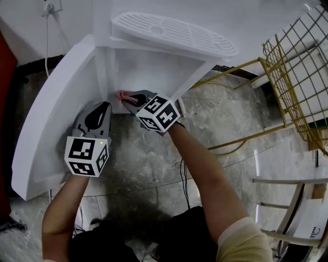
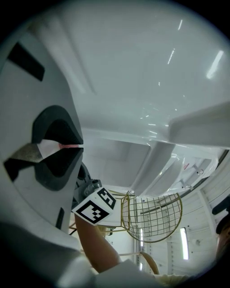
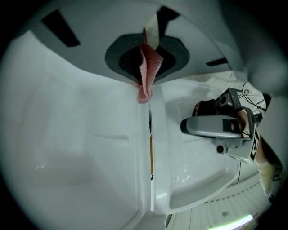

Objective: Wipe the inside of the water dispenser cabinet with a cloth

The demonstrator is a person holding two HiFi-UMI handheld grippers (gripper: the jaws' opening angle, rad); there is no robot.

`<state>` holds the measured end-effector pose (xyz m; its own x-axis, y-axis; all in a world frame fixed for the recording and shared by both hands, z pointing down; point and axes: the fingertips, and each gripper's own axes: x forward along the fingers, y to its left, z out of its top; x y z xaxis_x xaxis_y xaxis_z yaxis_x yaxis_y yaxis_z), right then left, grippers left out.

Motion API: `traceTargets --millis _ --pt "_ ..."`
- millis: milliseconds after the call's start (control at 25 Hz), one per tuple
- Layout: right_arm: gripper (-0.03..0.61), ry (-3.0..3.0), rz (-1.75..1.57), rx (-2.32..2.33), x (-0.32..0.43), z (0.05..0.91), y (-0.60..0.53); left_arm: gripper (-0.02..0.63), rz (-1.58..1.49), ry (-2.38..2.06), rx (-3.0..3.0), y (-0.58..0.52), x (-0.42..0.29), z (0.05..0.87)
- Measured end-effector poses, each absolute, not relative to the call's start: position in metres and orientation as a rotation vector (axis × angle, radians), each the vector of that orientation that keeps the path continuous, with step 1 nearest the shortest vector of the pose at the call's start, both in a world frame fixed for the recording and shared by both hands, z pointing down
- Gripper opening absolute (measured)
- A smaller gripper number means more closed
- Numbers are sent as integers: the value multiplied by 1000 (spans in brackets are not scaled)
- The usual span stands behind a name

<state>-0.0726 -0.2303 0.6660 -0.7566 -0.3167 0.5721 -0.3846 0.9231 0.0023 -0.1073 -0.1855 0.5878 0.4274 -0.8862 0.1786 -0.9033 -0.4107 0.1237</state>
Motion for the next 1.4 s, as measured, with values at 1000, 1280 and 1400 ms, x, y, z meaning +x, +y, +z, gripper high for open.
traceTargets --millis 1000,1280,1400 --pt "29 -2690 81 1025 -58 597 -293 18 121 -1622 2466 -186 -118 588" --pt "29 -2655 161 1092 -71 622 -300 18 124 -1604 2462 -186 -117 594" --pt "29 -2604 129 1018 -80 642 -293 18 126 -1600 2460 -186 -117 595"
